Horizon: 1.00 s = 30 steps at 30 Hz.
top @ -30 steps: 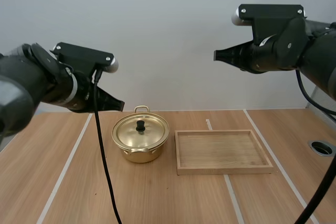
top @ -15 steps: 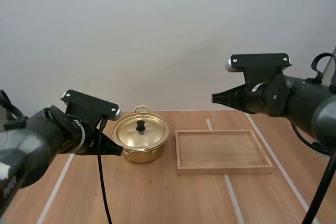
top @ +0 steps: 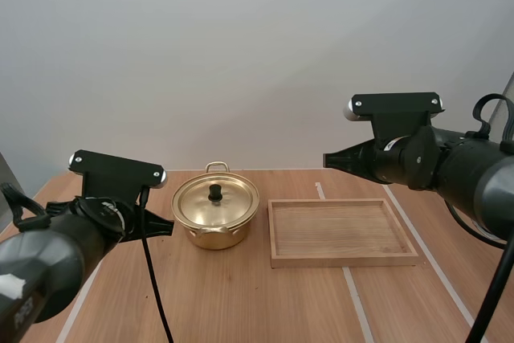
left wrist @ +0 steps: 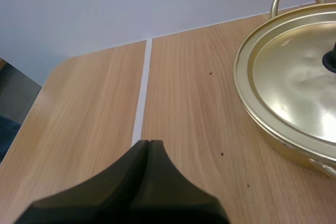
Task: Open the pot, put the pineapple inside, and close it
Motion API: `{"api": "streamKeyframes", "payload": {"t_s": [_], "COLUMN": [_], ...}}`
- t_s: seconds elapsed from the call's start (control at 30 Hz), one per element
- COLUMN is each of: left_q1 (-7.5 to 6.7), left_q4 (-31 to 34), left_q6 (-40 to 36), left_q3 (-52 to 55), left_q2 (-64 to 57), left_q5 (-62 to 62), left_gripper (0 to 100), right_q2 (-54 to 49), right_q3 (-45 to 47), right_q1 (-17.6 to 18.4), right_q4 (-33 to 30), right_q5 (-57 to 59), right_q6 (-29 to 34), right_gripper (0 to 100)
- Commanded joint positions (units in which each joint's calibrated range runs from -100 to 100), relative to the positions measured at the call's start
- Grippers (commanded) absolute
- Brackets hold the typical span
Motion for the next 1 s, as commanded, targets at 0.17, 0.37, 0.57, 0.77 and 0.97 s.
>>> {"api": "streamKeyframes", "payload": {"t_s": [0.17, 0.37, 0.57, 0.77, 0.97], "left_q1": [0.19, 0.19, -2.29, -8.96, -8.98], "left_q4": [-1.7, -1.7, -1.7, -1.7, -1.7], "left_q6": [0.0, 0.0, 0.0, 0.0, 0.0], "left_q3": [0.3, 0.3, 0.6, 1.9, 6.7], "left_q2": [-5.7, -19.6, -29.7, -35.2, -42.4], "left_q5": [-3.9, -3.9, -4.7, -5.1, -10.1], "left_gripper": [0, 0, 0, 0, 0], "right_q2": [-5.4, -15.3, -21.5, -28.6, -35.0], "right_q3": [0.2, 0.2, 4.5, 22.8, 36.1], "right_q1": [-0.2, -0.2, 1.4, 2.3, 2.3], "right_q4": [-0.3, -0.3, 0.0, 0.0, 0.0], "right_q5": [-0.9, -0.9, -9.0, -42.6, -47.2], "right_q6": [-0.5, -0.5, -0.5, -0.5, -0.5], "right_gripper": [0, 0, 0, 0, 0]}}
